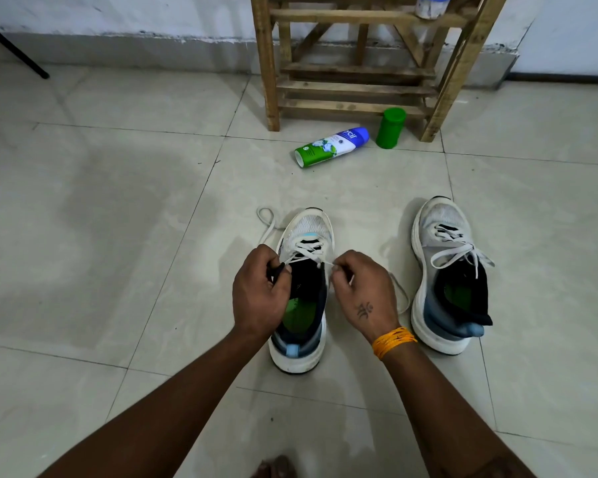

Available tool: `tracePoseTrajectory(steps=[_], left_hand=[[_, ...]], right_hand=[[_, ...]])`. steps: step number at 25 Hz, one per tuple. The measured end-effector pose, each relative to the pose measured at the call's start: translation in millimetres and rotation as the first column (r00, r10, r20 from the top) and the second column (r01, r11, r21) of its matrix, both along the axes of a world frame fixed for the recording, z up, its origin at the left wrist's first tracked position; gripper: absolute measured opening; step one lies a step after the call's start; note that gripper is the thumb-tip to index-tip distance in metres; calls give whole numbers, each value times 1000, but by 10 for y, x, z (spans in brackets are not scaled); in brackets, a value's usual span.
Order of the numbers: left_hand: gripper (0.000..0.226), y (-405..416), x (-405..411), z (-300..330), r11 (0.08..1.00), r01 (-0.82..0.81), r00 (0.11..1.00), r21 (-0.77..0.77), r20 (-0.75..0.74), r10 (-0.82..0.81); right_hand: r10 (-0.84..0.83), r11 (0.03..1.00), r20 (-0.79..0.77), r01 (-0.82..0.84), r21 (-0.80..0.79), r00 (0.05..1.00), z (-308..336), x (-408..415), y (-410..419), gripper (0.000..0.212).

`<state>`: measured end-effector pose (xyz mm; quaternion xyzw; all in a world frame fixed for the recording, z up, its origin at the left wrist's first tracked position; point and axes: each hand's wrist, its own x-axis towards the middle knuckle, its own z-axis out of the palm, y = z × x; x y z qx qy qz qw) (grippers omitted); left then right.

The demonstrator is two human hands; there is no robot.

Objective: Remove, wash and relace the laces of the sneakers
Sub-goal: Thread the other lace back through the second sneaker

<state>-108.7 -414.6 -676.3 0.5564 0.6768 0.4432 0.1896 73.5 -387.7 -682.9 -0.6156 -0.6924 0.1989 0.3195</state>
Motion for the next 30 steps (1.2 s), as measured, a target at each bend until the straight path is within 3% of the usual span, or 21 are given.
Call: tracePoseTrajectory(steps=[2,4,6,9,11,18,23,26,28,30], left_hand=[[31,-3,-1,0,1000,-14,1000,-10,25,14],[31,-2,1,0,1000,-15,999,-12,34,15],[30,0,9,4,1000,-9,999,-13,33,10],[31,-4,7,12,1000,-12,999,-17,30,13],[31,-6,9,9,1000,-14,999,-23,30,14],[29,4,6,-11,999,-36,996,-36,76,39],[19,66,38,179,998,60,994,12,-93,-59],[32,206,140,385,965,261,938,-24,-229,-259],[27,321,199,486,934,353,880,-59,-319,-353],[17,418,199,569,908,410,861,-80,-294,-415]], right_hand=[[-209,973,52,213,-90,977,-107,141,31,12],[-281,943,156,302,-137,947,-136,217,19,13],[-194,974,95,203,-101,976,-90,174,14,11],[75,997,-23,-75,-24,997,9,21,41,27],[139,990,-44,-139,8,989,0,-6,79,17],[-66,994,-253,42,-101,965,-21,43,-19,11],[-166,962,-561,8,-273,811,344,8,52,15],[-69,973,-596,-78,-217,800,575,1,71,20],[2,977,-617,-134,-168,787,709,-21,74,22],[19,979,-634,-142,-143,773,810,-34,79,24]])
